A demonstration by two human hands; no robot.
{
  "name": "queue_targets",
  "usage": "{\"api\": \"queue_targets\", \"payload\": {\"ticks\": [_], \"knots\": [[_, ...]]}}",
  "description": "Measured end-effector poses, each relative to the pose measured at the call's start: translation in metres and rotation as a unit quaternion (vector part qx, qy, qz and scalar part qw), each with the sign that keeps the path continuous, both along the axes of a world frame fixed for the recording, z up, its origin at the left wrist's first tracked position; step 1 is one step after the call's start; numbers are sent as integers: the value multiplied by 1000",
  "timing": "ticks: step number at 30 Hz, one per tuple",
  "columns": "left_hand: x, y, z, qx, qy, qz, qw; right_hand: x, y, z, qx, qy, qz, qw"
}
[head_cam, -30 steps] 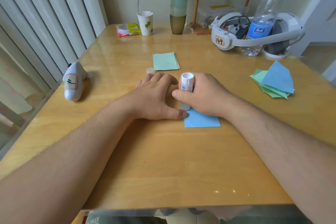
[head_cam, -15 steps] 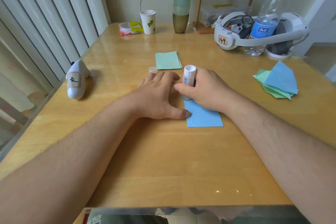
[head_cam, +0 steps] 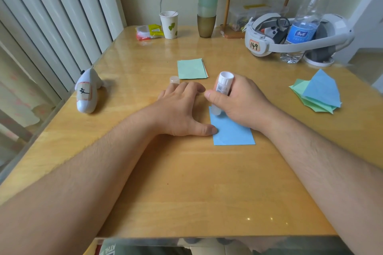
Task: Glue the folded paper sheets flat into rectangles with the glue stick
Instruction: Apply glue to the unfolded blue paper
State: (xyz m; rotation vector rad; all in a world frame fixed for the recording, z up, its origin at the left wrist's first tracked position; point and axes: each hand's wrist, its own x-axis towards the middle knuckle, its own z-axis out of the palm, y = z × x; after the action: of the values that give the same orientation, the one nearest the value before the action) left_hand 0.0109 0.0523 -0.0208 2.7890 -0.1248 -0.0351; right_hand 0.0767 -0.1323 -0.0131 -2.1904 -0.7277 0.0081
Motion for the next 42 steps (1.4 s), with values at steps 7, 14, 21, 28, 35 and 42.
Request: {"api": "queue_targets", "payload": {"ticks": [7,14,21,28,35,42], "knots": [[-1,-1,0,2,-6,2,1000,-8,0,-2,-47,12,35,998],[-2,-2,2,0,-5,2,1000,-2,4,-1,-45,6,29,999],[-3,-1,2,-8,-14,-3,1000,9,8,-4,-58,-49,-10,997],[1,5,3,-37,17,-4,999,7,0,1,12,-59,-59,996],[7,10,-2,-97,-14,13,995,-7,1,-5,-42,-22,-4,999],[5,8,-4,-70,-27,5,997,-22,-10,2,-62,12,37,997]]}}
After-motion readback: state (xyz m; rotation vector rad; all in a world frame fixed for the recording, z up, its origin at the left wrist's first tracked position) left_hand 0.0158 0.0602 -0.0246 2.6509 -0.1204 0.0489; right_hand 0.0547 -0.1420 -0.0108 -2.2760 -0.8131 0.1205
